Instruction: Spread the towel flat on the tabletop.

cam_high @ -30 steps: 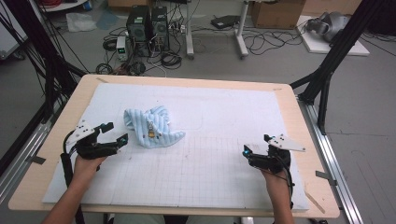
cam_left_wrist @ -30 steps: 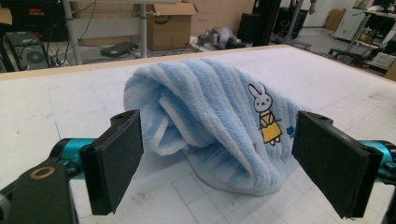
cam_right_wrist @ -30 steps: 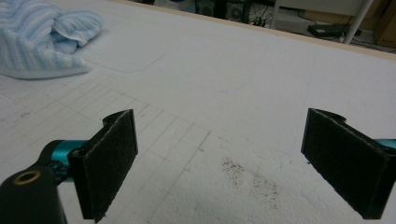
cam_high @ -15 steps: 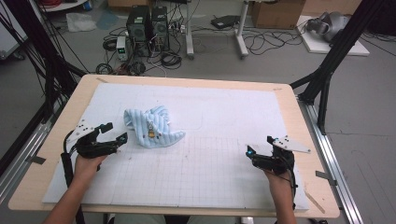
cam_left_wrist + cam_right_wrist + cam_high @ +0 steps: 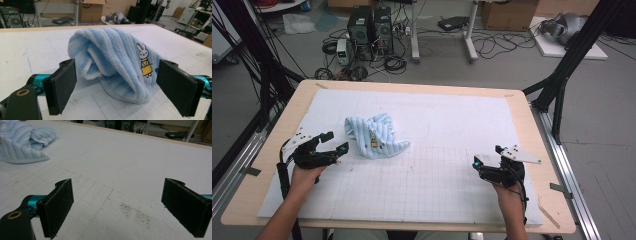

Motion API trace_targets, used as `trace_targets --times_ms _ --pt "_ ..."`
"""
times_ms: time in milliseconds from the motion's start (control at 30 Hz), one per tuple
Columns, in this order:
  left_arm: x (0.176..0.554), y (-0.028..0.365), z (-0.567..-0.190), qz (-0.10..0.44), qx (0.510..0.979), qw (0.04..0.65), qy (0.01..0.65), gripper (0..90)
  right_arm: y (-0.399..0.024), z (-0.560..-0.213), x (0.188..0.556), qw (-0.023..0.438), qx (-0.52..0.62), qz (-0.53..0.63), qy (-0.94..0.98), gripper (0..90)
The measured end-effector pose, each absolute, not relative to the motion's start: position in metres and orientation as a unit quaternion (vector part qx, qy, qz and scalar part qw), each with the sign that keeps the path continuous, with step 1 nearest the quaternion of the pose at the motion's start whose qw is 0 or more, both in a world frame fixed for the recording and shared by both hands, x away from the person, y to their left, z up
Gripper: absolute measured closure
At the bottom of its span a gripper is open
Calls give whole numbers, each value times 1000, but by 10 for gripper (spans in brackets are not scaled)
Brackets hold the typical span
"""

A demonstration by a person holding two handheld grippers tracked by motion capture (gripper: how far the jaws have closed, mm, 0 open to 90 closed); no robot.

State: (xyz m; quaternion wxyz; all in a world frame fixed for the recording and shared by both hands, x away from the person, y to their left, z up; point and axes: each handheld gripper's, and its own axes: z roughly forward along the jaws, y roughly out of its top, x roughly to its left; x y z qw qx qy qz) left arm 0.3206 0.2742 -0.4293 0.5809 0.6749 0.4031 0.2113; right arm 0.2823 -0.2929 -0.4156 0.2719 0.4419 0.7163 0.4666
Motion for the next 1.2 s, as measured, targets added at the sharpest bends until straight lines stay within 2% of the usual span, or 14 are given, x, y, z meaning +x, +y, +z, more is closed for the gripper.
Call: trace_targets --times_ms 367,500,867,1033,1167,1200 --pt "326 263 -429 207 678 575 409 173 -289 -413 283 265 438 481 712 99" --pt "332 255 -425 200 688 568 406 203 -288 -412 282 265 435 481 714 98" --pt "373 219 -414 202 706 527 427 200 -286 -414 285 259 432 479 719 99" --pt "383 208 -421 195 719 505 436 279 -287 -414 285 259 435 479 717 99" --pt "388 205 -428 178 734 483 443 456 -288 -415 284 257 437 481 715 99" --pt "388 205 -428 178 734 483 443 525 -288 -415 284 257 437 481 715 99"
